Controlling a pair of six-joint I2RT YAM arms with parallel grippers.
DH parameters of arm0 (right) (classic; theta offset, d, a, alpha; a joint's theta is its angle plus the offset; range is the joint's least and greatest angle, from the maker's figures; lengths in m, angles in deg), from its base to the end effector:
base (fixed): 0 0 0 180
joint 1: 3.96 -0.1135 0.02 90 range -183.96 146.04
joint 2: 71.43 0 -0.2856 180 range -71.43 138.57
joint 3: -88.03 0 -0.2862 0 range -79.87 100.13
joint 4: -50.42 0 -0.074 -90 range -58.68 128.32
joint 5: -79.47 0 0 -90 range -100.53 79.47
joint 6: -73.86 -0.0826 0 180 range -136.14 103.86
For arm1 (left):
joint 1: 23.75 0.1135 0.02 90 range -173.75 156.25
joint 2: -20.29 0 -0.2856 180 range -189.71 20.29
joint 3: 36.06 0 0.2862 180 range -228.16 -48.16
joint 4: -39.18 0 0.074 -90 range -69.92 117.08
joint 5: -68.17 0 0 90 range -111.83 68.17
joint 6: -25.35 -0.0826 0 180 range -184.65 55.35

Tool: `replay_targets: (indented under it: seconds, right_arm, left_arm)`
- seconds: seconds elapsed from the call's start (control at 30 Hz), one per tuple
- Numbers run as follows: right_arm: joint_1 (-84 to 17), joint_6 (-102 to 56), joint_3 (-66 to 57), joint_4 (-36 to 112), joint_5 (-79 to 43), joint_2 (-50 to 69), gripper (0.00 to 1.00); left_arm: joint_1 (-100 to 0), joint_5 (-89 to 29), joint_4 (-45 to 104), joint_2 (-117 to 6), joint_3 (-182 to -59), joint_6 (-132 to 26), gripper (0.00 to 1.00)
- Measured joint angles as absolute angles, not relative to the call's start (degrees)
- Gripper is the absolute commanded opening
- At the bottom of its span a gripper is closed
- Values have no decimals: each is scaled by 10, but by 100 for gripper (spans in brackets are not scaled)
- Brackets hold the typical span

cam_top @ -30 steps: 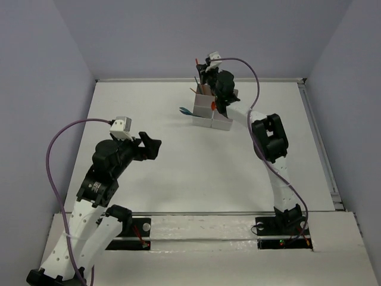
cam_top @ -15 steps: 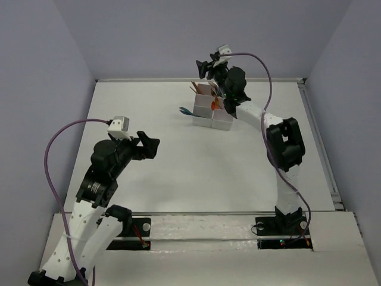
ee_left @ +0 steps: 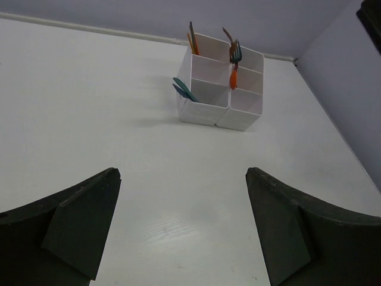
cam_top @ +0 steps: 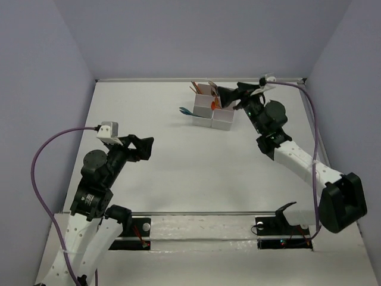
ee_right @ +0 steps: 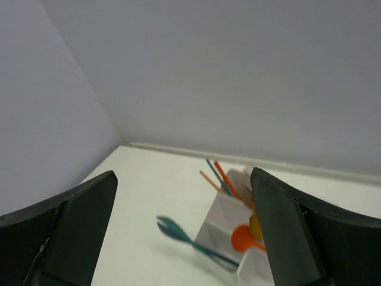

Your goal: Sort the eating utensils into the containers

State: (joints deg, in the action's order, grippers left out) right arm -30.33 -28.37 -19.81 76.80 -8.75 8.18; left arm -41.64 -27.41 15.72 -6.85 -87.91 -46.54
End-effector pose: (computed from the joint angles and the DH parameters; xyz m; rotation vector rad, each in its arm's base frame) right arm 0.3598 0.1755 0.4081 -0.1279 1.2538 0.5646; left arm 0.1707 -0.0636 0.3668 0.0754 1.5755 -0.5706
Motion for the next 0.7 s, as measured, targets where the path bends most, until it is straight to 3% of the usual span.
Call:
replay_targets:
  seconds: [0.27,0.47,0.7]
  right_arm:
    - [-304,-380,-491,695,-85,-182,100]
    - [-306,-382,-537,574,6,-440,100]
    - [-306,-385,-551,508,68,-491,100]
  left_arm:
    - [-416,-250,171,-17,-863,-463,99]
    - [-416,-243,179,5,-861,-464,99]
    - [-412,-242,183,12,-859,-467,99]
